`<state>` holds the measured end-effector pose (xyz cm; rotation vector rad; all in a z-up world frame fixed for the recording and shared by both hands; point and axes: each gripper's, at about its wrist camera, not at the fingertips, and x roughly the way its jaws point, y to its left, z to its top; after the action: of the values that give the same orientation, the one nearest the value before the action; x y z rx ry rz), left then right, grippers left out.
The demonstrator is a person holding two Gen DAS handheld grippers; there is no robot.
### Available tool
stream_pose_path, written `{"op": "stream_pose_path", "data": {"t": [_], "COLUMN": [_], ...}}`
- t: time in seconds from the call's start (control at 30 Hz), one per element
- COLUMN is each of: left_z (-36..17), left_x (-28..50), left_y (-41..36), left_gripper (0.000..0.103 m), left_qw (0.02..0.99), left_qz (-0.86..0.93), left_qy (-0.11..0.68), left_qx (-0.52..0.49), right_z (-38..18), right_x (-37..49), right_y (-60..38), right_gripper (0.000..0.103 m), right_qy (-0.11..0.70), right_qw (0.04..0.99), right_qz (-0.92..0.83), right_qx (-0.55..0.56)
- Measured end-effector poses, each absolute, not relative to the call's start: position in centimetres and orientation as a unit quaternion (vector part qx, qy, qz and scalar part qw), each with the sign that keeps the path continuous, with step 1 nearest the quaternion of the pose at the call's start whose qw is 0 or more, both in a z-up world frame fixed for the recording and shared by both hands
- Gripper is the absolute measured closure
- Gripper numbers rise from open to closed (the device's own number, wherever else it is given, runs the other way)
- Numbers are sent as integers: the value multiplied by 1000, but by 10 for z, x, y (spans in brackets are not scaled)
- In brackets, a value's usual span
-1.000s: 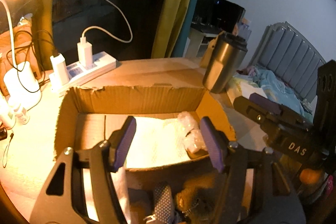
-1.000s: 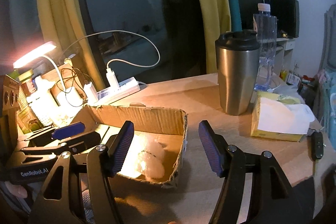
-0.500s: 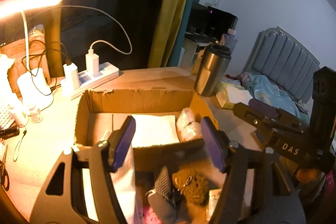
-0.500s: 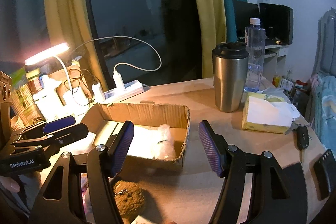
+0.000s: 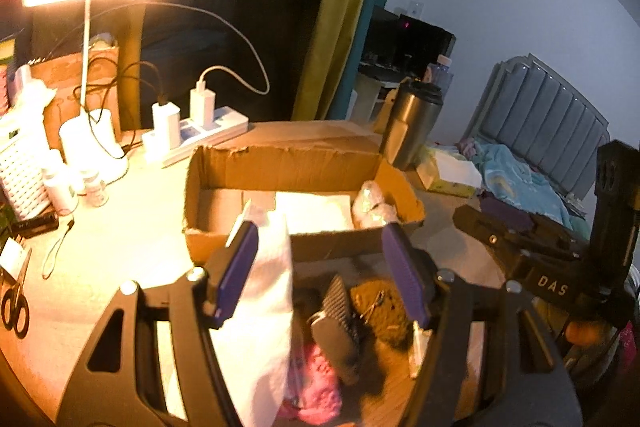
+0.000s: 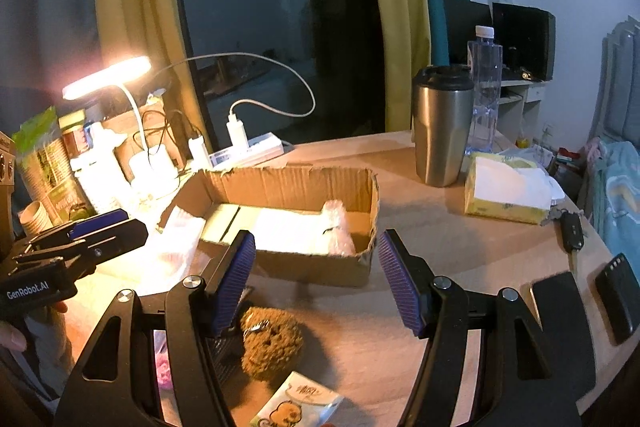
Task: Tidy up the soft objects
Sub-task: 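Grasp the standing white paper towel with the left gripper while the right grasps the chick-print tissue pack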
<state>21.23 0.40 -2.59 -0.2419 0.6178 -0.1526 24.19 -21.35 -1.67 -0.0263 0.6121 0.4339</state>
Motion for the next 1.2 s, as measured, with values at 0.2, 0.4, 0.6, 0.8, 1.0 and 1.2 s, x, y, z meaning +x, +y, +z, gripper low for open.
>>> {"op": "stream_pose_path", "data": {"t": [0.2,0.4,0.6,0.8,1.0,1.2], "left_z": [-37,-50,-71,-92,-110,-116], "left_x": [196,184,176,176,183,185], "left_y": [15,23,26,30,34,37], "left_gripper": [37,37,37,37,37,37], "left_qw": [940,936,929,921,910,907], "left_qz": [-74,-71,-65,-51,-34,-30], "left_qy": [311,322,342,368,395,401], "left_qx": [-124,-126,-123,-120,-118,-122], "right_z": [-29,-41,-60,-79,-95,-105], "right_x": [229,217,206,201,199,198], "right_y": [-207,-204,-202,-204,-206,-205], "right_gripper": [35,35,35,35,35,35], "right_qy": [315,329,350,373,393,409], "right_qw": [926,923,916,908,900,892], "right_qz": [206,199,193,189,186,191], "right_qx": [-20,-24,-29,-25,-25,-26]}}
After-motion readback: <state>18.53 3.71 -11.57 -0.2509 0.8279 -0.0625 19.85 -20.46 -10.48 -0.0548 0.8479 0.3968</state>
